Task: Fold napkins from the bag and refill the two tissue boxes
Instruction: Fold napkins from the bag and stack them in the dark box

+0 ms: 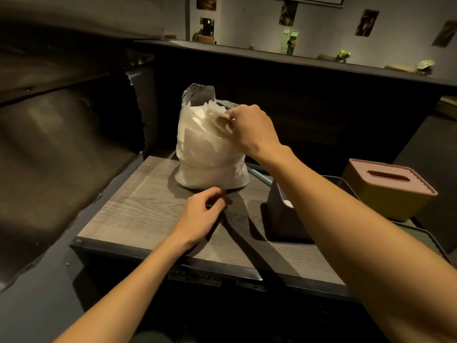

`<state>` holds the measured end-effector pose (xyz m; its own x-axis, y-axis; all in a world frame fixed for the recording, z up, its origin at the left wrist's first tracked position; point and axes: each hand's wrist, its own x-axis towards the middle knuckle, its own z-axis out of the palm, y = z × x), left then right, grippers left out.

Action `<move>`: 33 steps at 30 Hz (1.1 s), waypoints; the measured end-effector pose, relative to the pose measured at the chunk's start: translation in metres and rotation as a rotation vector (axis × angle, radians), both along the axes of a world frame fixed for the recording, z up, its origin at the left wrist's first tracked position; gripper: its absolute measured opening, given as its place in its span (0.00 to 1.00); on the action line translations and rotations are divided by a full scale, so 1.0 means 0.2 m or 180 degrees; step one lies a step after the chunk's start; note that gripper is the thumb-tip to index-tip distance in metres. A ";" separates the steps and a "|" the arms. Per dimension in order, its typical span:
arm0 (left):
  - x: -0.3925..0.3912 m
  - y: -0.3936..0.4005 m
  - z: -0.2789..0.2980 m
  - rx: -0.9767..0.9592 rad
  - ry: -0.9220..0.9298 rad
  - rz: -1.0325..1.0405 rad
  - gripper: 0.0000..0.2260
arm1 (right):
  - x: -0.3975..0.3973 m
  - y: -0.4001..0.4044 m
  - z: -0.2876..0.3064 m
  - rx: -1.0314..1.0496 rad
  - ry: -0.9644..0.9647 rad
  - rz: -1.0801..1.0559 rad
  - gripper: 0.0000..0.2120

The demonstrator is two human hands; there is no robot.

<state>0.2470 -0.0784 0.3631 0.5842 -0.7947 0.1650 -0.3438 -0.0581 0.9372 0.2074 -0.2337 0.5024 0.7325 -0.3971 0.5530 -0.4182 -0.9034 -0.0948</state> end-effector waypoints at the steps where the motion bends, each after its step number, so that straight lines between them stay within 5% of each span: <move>1: 0.00 0.00 0.00 -0.0009 0.0006 0.0007 0.08 | 0.00 -0.01 0.00 0.0070 -0.0012 0.0010 0.19; 7: 0.00 0.00 0.00 -0.0087 0.0129 0.0074 0.10 | -0.02 -0.03 0.04 0.0605 -0.0551 0.0162 0.16; 17: 0.00 0.03 0.01 -0.0166 0.0289 -0.0029 0.10 | -0.05 0.03 0.20 0.0402 -0.1685 -0.0006 0.09; 22: -0.02 0.06 0.06 -0.0340 0.1280 -0.0468 0.14 | -0.17 0.14 0.07 0.1895 -0.2806 0.0376 0.13; 27: 0.01 0.13 0.06 -0.1195 0.3001 -0.1038 0.33 | -0.27 0.34 -0.41 0.3759 -0.2655 0.0318 0.22; 30: 0.04 0.16 0.08 -0.1418 0.3745 -0.1424 0.42 | -0.30 0.40 -0.60 0.4028 -0.2378 0.0092 0.16; 33: 0.03 0.18 0.08 -0.1111 0.3461 -0.0952 0.27 | -0.33 0.40 -0.69 0.3588 -0.2051 -0.0045 0.21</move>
